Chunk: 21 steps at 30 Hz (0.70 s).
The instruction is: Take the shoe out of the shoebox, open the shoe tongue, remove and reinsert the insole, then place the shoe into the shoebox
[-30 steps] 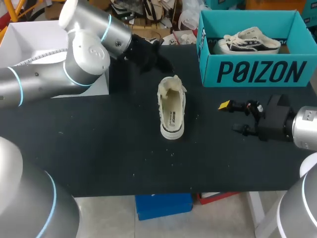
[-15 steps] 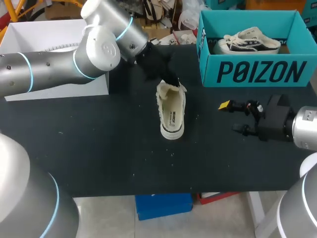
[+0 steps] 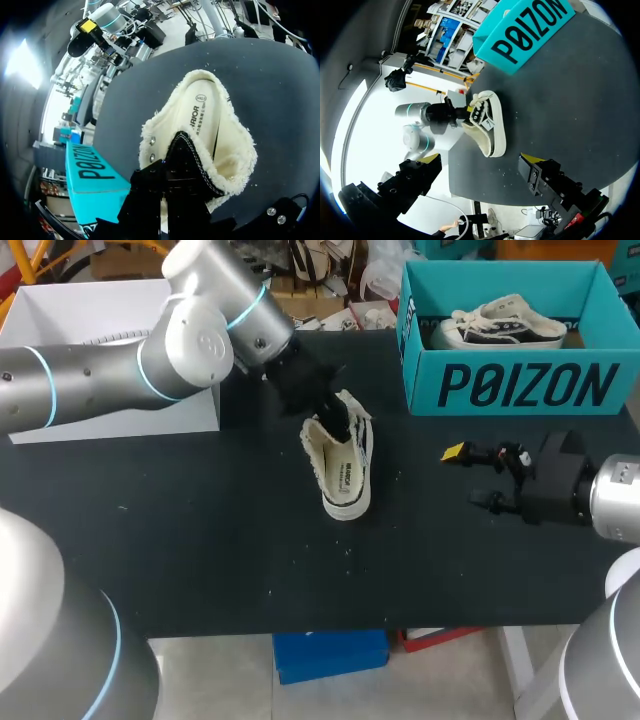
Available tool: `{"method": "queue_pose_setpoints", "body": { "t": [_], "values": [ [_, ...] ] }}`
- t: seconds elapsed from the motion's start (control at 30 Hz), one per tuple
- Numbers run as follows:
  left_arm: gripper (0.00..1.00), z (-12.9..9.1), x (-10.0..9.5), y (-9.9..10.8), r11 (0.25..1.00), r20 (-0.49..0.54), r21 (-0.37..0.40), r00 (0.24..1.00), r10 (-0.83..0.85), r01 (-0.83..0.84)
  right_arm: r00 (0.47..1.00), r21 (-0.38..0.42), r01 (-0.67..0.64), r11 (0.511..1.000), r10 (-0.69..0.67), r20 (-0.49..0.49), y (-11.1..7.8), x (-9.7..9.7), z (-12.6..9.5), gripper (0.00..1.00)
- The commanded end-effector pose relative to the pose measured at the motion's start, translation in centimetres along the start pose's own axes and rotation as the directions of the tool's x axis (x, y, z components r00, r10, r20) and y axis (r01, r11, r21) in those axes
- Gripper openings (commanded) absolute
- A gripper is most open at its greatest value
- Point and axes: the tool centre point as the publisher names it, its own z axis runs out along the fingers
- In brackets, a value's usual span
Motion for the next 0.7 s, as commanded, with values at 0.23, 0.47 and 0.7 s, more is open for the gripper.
{"method": "queue_pose_setpoints", "body": {
  "t": [0.23,0.47,0.7],
  "values": [
    [0.0,-1.1,-2.8,0.5,0.999,0.047,-0.033,0.998,0.041,-0.039,1.0,0.0,-0.001,1.0,0.001,0.002,0.0,0.1,0.1,1.0],
    [0.0,-4.0,-4.5,0.9,0.995,0.102,-0.081,0.993,0.066,-0.058,1.0,0.0,-0.001,1.0,0.001,0.002,0.0,0.1,0.1,1.0],
    [0.0,-5.7,-2.3,-0.2,0.995,0.091,-0.088,0.994,0.053,-0.045,1.0,0.0,-0.001,1.0,0.001,0.002,0.0,0.1,0.1,1.0]
  ]
}}
